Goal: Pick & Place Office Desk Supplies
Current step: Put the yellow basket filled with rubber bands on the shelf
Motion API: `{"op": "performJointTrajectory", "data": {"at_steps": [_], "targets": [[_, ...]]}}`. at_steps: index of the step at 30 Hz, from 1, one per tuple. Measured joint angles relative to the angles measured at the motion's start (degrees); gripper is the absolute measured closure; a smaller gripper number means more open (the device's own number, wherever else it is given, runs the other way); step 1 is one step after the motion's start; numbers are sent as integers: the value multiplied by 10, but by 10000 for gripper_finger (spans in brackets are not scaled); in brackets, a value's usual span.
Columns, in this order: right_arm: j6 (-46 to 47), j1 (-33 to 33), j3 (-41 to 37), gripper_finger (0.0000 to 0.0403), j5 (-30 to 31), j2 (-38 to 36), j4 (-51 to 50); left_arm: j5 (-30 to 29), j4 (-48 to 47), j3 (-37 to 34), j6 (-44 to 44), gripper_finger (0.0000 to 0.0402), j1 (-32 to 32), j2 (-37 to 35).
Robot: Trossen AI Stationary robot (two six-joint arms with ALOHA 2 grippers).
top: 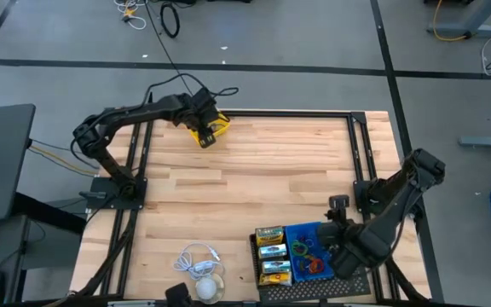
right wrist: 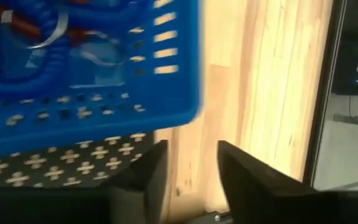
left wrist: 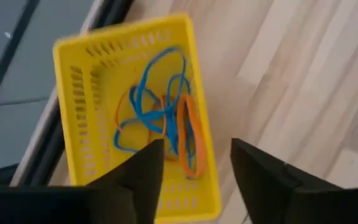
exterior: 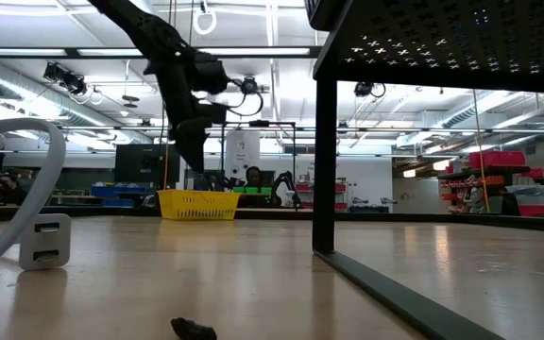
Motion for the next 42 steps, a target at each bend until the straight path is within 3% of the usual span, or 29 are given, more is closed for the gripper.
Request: {"op": "performJointTrajectory", "data": {"at_steps": [5, 9, 19, 26, 35, 42], "targets": [[-32, -38, 0, 205, -1, -17, 0, -2, 15, 0, 2, 146, 18, 32], [-52, -68, 2, 186, 2, -45, -1, 3, 31, 0, 1, 119, 34, 54], [-120, -115, 49, 184, 74, -116, -1, 54, 46, 0, 3, 132, 39, 98], [-165, -148, 54, 184, 78, -131, -1, 53, 44, 2, 8, 144, 37, 102], [-194, -166, 54, 184, 75, -130, -1, 17, 5, 60, 18, 144, 15, 99], [-195, -166, 54, 184, 75, -130, -1, -22, 8, 61, 28, 143, -1, 104]]}}
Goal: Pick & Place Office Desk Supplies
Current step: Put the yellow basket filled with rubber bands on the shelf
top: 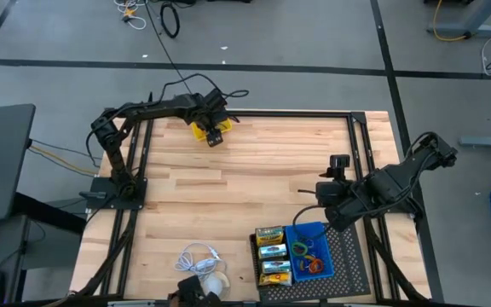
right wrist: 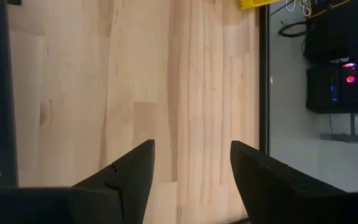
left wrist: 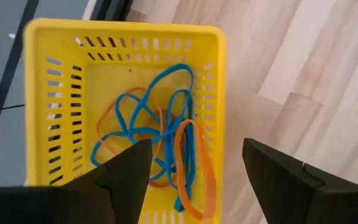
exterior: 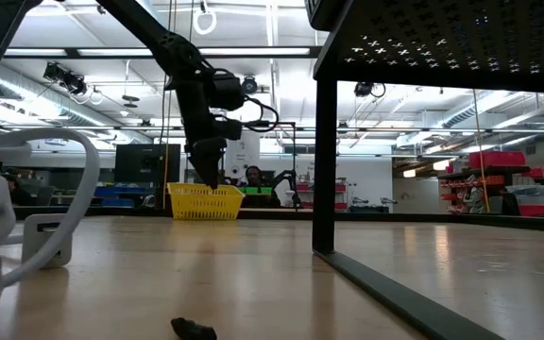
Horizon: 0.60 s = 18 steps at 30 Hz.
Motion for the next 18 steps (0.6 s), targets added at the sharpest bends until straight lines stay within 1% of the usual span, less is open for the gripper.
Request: {"op": "performJointTrajectory", "data": {"at_steps": [6, 13, 18], "targets": [[-6, 0, 0, 184, 0, 0, 0, -3, 2, 0, 1, 145, -3, 1], [-6, 0, 0, 184, -3, 0, 0, -13, 2, -1, 20, 149, -14, 19], [-14, 0, 0, 184, -4, 0, 0, -37, 2, -1, 25, 149, -26, 26]]}}
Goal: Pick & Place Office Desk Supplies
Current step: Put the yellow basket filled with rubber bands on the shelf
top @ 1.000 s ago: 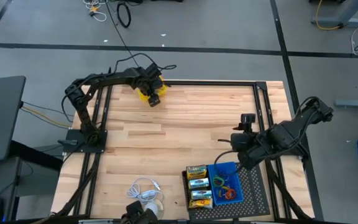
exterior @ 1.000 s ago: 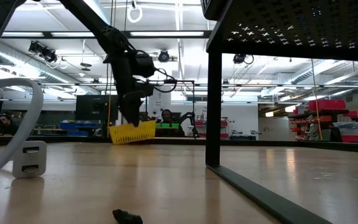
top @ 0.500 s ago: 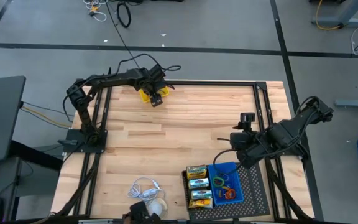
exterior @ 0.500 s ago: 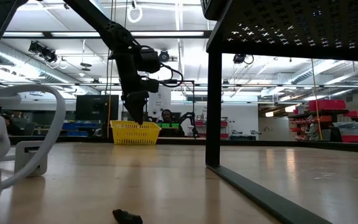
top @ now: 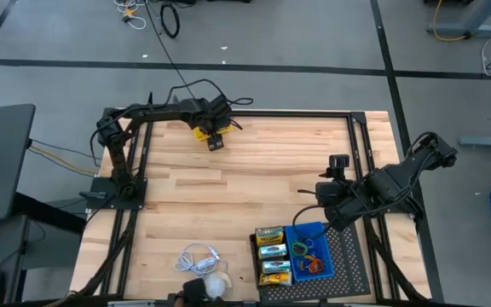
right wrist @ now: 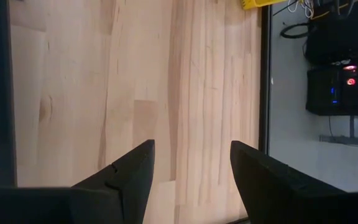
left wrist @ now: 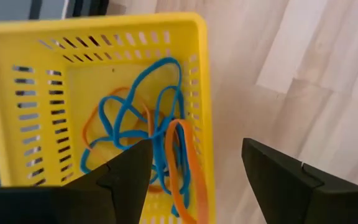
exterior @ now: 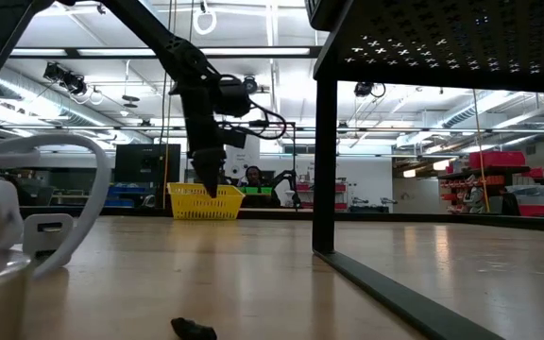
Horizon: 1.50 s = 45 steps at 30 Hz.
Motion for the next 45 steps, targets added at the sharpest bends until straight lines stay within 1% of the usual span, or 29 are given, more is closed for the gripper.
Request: {"op": "performJointTrajectory", "data": {"at_steps": [6, 16, 24, 31, 34, 41, 43, 45], "targets": [[-2, 0, 0, 184, 0, 0, 0, -10, 33, 0, 2, 160, 0, 0], [-2, 0, 0, 184, -1, 0, 0, 14, 29, 0, 19, 235, -3, 1], [-2, 0, 0, 184, -3, 0, 0, 30, 31, 0, 46, 312, -12, 1], [-2, 0, 0, 184, -4, 0, 0, 21, 32, 0, 61, 392, -18, 1], [-2, 0, 0, 184, -4, 0, 0, 2, 30, 0, 66, 397, -18, 1], [-3, 0, 0, 184, -9, 0, 0, -12, 14, 0, 71, 396, -23, 1], [-7, 0, 0, 184, -13, 0, 0, -2, 14, 0, 71, 385, -23, 1], [-7, 0, 0, 184, -14, 0, 0, 17, 14, 0, 70, 365, -22, 1]]}}
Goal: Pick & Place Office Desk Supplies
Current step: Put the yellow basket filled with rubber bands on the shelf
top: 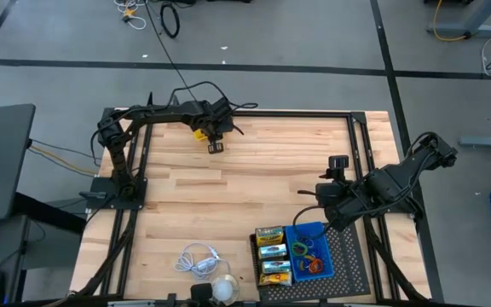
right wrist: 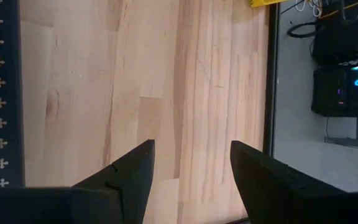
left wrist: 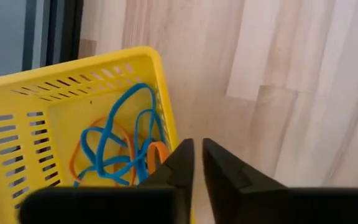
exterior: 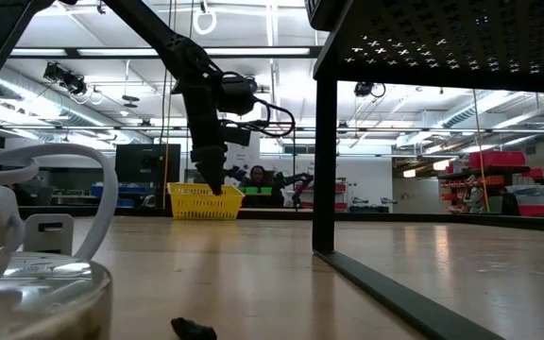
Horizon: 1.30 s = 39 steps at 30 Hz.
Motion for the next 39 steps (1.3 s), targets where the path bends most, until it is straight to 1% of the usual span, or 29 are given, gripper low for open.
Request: {"op": "performJointTrajectory", "data": {"at_steps": [4, 8, 10, 13, 16, 21, 24, 27, 31, 32, 39], "targets": [[0, 0, 0, 184, -2, 0, 0, 11, -3, 0, -2, 307, 0, 0], [0, 0, 0, 184, -2, 0, 0, 5, 6, 0, 0, 241, 1, 0], [-2, 0, 0, 184, -3, 0, 0, -1, 13, 0, 0, 214, 3, 0], [-5, 0, 0, 184, -4, 0, 0, -5, 18, 0, 4, 191, 11, 2], [-5, 0, 0, 184, -4, 0, 0, -6, 18, 0, 4, 187, 20, 13], [-5, 0, 0, 184, -4, 0, 0, -17, 26, 0, 5, 204, 21, 39], [-5, 0, 0, 184, -4, 0, 0, -32, 33, 0, 8, 233, 16, 44], [-5, 0, 0, 184, -5, 0, 0, -40, 31, 0, 17, 284, 9, 45], [-5, 0, 0, 184, -7, 0, 0, -44, 31, 0, 30, 376, -7, 45], [-5, 0, 0, 184, -9, 0, 0, -46, 33, 0, 33, 386, -12, 45], [-5, 0, 0, 184, -23, 0, 0, -73, 28, 1, 63, 392, -57, 44]]}}
